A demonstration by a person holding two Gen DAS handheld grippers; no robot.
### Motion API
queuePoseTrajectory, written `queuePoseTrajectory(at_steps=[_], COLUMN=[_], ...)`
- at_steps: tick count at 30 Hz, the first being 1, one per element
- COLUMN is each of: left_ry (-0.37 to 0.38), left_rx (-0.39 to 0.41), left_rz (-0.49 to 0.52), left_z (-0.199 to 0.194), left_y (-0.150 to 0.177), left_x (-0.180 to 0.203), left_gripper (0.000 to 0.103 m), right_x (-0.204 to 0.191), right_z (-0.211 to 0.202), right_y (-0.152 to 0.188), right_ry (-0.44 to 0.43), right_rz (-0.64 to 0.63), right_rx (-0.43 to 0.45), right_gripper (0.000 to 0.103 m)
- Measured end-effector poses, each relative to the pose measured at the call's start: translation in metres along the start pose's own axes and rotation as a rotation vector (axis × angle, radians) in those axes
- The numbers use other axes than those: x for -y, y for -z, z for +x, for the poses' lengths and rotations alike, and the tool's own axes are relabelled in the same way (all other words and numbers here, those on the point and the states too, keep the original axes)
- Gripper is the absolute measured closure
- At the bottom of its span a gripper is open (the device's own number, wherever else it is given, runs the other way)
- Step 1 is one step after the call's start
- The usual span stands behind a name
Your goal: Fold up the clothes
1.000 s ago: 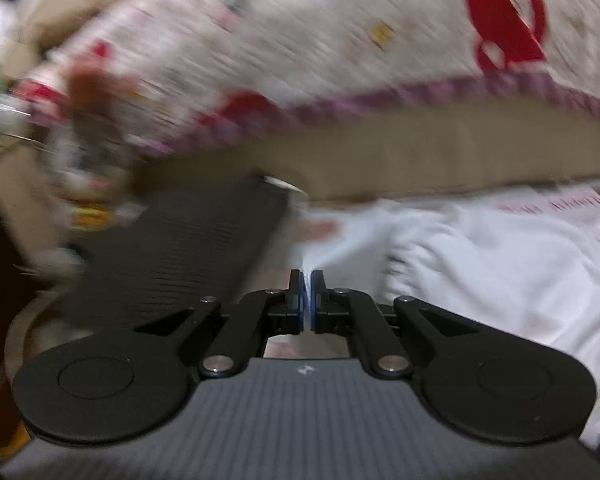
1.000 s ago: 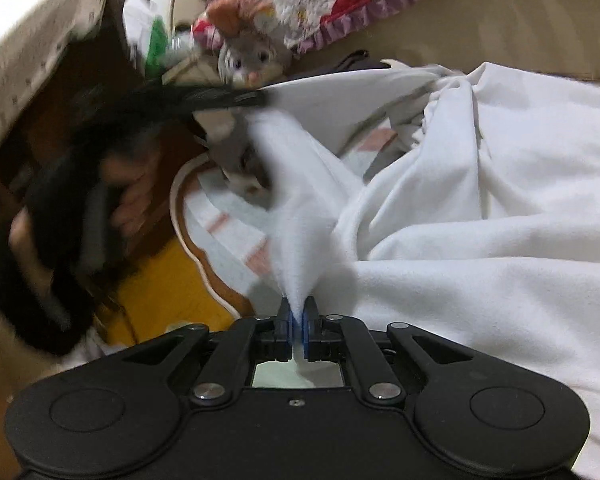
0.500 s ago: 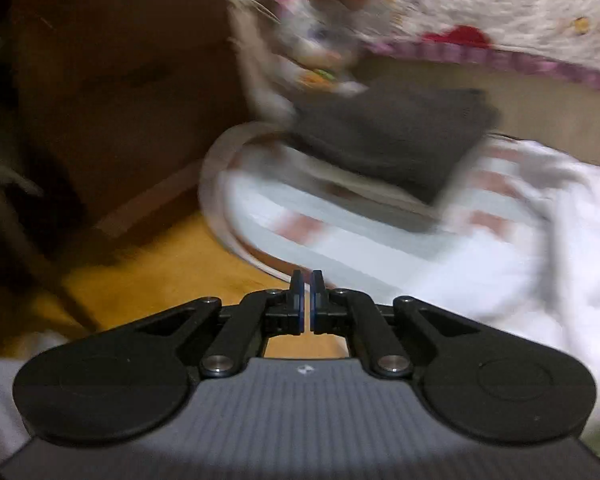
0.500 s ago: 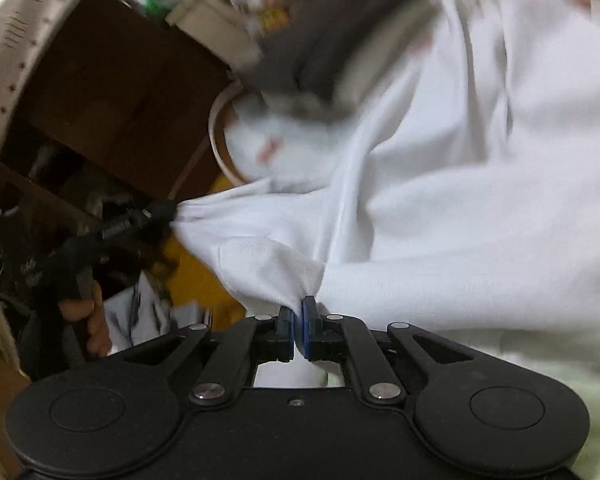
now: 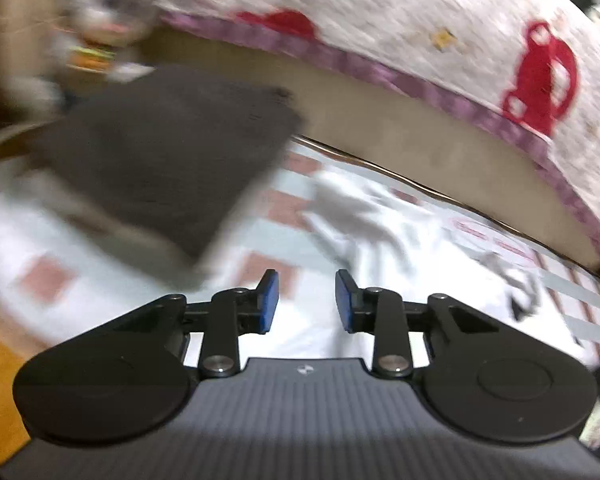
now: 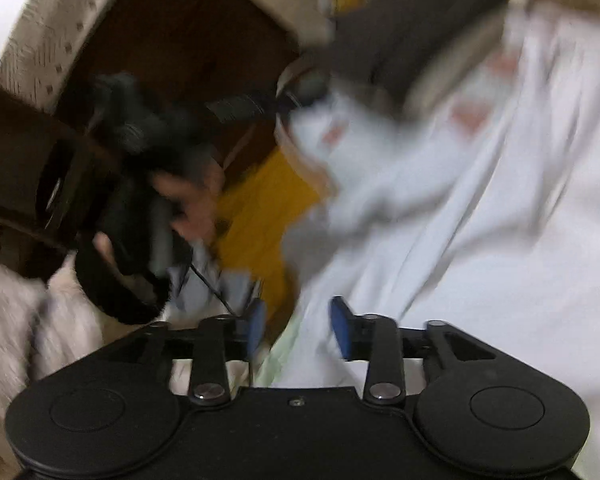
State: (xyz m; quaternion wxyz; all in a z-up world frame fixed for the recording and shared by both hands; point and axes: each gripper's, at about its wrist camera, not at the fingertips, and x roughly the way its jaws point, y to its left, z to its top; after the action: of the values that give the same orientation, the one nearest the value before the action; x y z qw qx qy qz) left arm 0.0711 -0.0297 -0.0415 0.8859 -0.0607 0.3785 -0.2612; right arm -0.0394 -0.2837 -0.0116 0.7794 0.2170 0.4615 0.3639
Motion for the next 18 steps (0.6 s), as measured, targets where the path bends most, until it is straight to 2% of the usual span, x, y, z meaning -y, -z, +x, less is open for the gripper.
queuePoseTrajectory(at_steps=[3, 7, 9, 12, 13, 15, 16, 18], left_ry=[0.1, 0.094, 0.112, 0.151, 0.162, 0.19, 0.195, 0.182], left_rx=[-0.089, -0.077, -0.088, -0.162, -0.192, -0.243, -0.246, -0.235], left_rz=[-0.022, 0.068, 0.068, -0.043, -0.088, -0.173, -0.186, -0.135], left_z=[0.068, 0.12, 0.143, 0.175, 0.183, 0.195, 0.196, 0.194], left_y=[-0.022, -0.029, -0.031, -0.029, -0.026, -0.021, -0.019, -0.017], left_x=[0.006, 0.031, 0.032, 0.022, 0.017, 0.008, 0.005, 0.006], left_gripper=[0.07, 0.07, 0.07, 0.066, 0.062, 0.06, 0.06, 0.06], right_x=[0.028, 0.084, 0.112, 0.16, 0.175, 0.196, 0.208, 0.225], right_z=[-0.04, -0.063, -0.059, -0.031, -0.019, 0.004, 0.015, 0.037], right_y=[-0.048, -0.114, -0.141, -0.173, -0.181, -0.188, -0.19, -0.19], right_ry=[0.14, 0.329, 0.394, 0.436, 0.446, 0.506, 0.536, 0.582], right_rz=[-0.003, 0.059, 0.104, 0.2, 0.219, 0.233, 0.238, 0.248], right_rx=[0.12, 0.217, 0.209, 0.154, 0.139, 0.128, 0.121, 0.094], right_gripper=[0.054, 0.053, 0.053, 0.053, 0.051, 0.043, 0.042, 0.042])
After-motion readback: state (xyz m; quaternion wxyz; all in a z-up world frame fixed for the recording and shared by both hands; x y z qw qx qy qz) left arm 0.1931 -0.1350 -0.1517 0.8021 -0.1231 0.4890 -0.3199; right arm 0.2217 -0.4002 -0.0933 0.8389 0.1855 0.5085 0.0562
